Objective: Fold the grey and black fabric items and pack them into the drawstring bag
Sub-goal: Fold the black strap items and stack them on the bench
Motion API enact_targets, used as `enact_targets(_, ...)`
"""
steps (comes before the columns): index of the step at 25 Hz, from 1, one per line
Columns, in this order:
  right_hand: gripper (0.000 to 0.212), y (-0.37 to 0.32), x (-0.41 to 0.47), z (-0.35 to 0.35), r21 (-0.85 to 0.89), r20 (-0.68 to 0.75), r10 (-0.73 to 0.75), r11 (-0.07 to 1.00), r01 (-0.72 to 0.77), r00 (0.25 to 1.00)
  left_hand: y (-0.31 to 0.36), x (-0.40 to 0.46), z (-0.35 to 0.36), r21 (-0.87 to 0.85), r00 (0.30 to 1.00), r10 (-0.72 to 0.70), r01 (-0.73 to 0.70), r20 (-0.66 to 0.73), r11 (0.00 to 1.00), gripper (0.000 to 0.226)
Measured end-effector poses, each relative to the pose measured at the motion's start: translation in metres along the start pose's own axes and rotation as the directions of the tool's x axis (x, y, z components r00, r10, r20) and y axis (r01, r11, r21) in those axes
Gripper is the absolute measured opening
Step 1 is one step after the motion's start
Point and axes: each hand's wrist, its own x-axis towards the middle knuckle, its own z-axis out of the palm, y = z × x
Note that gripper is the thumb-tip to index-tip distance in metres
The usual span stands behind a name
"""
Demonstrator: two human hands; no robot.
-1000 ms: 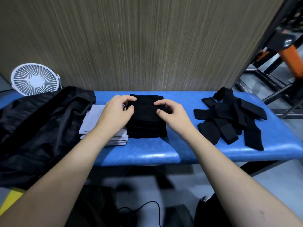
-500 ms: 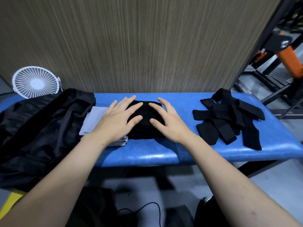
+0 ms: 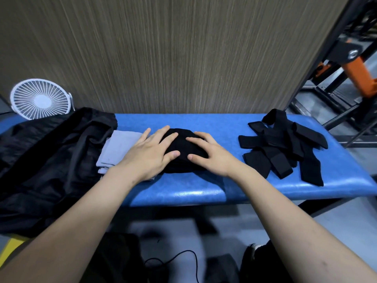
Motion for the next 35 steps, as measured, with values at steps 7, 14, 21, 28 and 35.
enact_targets(7, 0.059, -0.007, -0.004, 0.005, -0.010, -0.025, -0.016, 1.000, 0.015, 1.000, -0.006, -0.002, -0.006, -0.015, 0.999, 0.011, -0.012, -0.030, 1.000, 0.065)
enact_targets(14, 0.058, -0.002, -0.026, -0.013, -0.083, -0.145, -0.047, 0.996, 0.035, 0.988, 0.009, 0.007, -0.018, -0.086, 0.916, 0.020, -0.059, -0.401, 0.995, 0.057)
enact_targets(21, 0.032, 0.016, -0.067, -0.046, -0.145, -0.256, -0.082, 0.988, 0.045, 0.963, 0.060, 0.019, -0.018, -0.120, 0.851, 0.153, -0.244, -0.503, 0.962, 0.032)
enact_targets(28, 0.032, 0.048, -0.113, -0.078, -0.152, -0.305, 0.000, 0.987, -0.048, 0.952, 0.115, 0.044, 0.006, -0.154, 0.869, 0.250, -0.342, -0.427, 0.927, 0.020)
enact_targets(35, 0.028, 0.085, -0.146, -0.102, -0.172, -0.378, 0.068, 0.975, -0.142, 0.923, 0.171, 0.063, 0.032, -0.218, 0.931, 0.237, -0.301, -0.277, 0.928, 0.031)
